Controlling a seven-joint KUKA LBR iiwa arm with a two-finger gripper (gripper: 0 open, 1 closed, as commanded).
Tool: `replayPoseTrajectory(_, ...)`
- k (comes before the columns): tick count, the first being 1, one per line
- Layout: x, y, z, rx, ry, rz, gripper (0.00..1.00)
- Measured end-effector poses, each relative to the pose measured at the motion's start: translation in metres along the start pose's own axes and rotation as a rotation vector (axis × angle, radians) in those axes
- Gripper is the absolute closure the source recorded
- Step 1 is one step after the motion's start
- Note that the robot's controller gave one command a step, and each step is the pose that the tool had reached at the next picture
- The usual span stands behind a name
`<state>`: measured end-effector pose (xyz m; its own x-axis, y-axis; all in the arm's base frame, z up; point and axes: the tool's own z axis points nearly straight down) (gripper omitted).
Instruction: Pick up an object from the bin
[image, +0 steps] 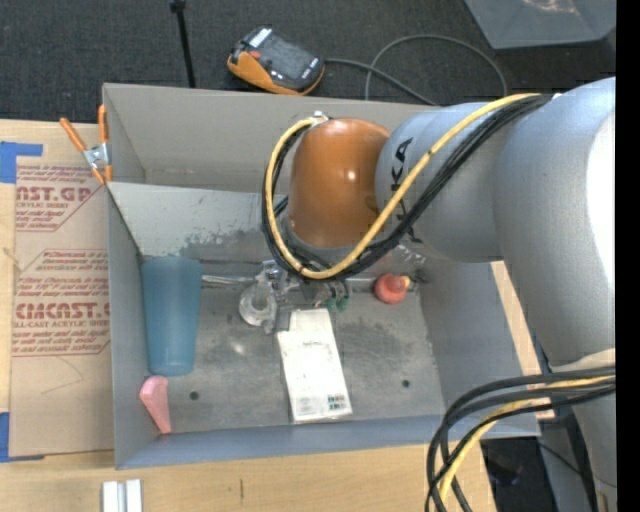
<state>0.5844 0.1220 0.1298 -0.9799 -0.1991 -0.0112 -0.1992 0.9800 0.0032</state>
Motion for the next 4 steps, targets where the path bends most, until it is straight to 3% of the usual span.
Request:
replayPoseTrajectory(1, -0.008, 0.026, 0.011, 0.0, -0.003, 0.125, 1.0)
replayPoseTrajectory(2, 0.003, 0.042, 0.024, -0.001, 0.0, 0.14, 1.0)
replayPoseTrajectory(3, 0.005, 0.036, -0.019, 0.001, 0.007, 0.128, 1.0)
replayPoseTrajectory(4, 0.003, 0.044, -0.082, 0.0, 0.001, 0.095, 1.0)
